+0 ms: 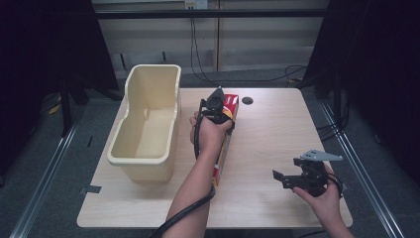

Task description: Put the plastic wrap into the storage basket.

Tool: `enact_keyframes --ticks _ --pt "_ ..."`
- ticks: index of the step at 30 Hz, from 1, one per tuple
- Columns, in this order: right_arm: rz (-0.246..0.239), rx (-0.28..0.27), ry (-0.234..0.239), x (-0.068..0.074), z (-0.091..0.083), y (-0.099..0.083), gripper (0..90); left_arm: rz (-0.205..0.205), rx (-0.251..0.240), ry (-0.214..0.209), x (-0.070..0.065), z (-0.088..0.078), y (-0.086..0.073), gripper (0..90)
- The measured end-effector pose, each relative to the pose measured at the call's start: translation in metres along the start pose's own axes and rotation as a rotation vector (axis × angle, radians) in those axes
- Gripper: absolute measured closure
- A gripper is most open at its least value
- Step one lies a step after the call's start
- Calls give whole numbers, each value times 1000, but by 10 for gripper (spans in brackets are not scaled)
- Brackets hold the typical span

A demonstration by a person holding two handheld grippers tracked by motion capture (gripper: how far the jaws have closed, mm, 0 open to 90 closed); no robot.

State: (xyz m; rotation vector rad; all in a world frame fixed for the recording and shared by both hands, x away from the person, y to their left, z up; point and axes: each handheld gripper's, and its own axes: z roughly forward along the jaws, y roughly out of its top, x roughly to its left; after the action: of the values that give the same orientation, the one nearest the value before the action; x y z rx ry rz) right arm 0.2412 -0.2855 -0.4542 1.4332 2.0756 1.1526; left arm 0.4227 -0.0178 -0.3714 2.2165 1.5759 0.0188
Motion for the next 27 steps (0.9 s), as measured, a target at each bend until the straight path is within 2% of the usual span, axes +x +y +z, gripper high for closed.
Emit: enact_keyframes --ticks 2,7,8,16,17,27 --pt "2 4 -1 0 -1 0 42 14 6 2 -1 -7 3 418" --pt "1 3 -1 -1 0 0 42 -1 19 -6 0 -21 7 418" --pt "0 4 -1 -1 0 0 42 10 25 3 2 -24 7 418" --pt "-11 7 -1 1 2 0 41 -9 18 5 8 -44 12 418" --pt "-12 7 0 1 2 0 41 -1 19 15 9 -47 12 418" --pt "-15 8 -2 1 1 0 40 -13 13 30 16 -71 16 418"
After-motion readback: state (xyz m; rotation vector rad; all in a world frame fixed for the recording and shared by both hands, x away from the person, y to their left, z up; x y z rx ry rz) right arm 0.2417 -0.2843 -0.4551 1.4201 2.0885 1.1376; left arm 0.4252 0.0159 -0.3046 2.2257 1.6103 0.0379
